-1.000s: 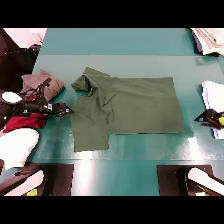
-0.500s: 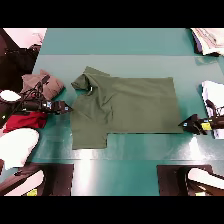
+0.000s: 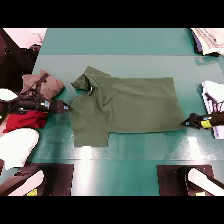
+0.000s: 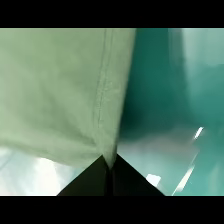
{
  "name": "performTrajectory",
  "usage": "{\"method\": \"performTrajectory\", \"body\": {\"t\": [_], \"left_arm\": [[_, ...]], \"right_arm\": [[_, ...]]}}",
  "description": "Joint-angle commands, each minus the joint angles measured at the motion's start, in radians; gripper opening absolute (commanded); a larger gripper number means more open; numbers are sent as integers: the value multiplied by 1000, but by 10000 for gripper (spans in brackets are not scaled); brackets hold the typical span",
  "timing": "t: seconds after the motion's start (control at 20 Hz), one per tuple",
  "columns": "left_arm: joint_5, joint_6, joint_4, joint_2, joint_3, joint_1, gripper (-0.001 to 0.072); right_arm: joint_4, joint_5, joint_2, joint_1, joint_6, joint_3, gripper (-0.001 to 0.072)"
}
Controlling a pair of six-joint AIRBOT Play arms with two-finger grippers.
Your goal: Fold the shirts.
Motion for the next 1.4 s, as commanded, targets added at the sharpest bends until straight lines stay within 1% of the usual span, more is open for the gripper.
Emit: {"method": "performTrajectory", "body": {"t": [0.0, 0.15, 0.4, 0.5, 0.65, 0.7, 0.85, 1.0, 1.05, 1.15, 1.3, 1.35], "left_arm": [[-6, -48, 1, 78, 151, 2, 27], [-23, -74, 0, 136, 465, 2, 28], [-25, -74, 1, 152, 1077, 2, 28], [-20, -97, 1, 152, 1268, 2, 28], [34, -166, -8, 173, 1415, 2, 28], [50, -183, -13, 189, 1433, 2, 28], [60, -206, -49, 225, 1459, 2, 28], [42, -215, -57, 230, 1441, 2, 28], [36, -235, -57, 230, 1403, 2, 28], [23, -242, -58, 230, 1247, 2, 28], [-43, -250, -49, 182, 964, 1, 28], [-61, -249, -49, 151, 876, 1, 28]], "right_arm": [[18, 6, 140, 9, 60, 132, 16], [126, -41, 227, 36, 69, 386, 15], [128, -143, 284, 87, 83, 871, 15], [124, -156, 293, 87, 83, 1023, 16], [124, -145, 293, 87, 84, 1197, 15], [118, -139, 293, 87, 84, 1236, 15], [-24, -83, 292, 87, 146, 1342, 15], [-127, 2, 292, 87, 183, 1352, 14], [-132, 28, 292, 87, 189, 1321, 14], [-124, 101, 261, 87, 214, 1235, 14], [-127, 233, 134, 106, 225, 1121, 14], [-130, 252, 84, 129, 225, 1081, 14]]}}
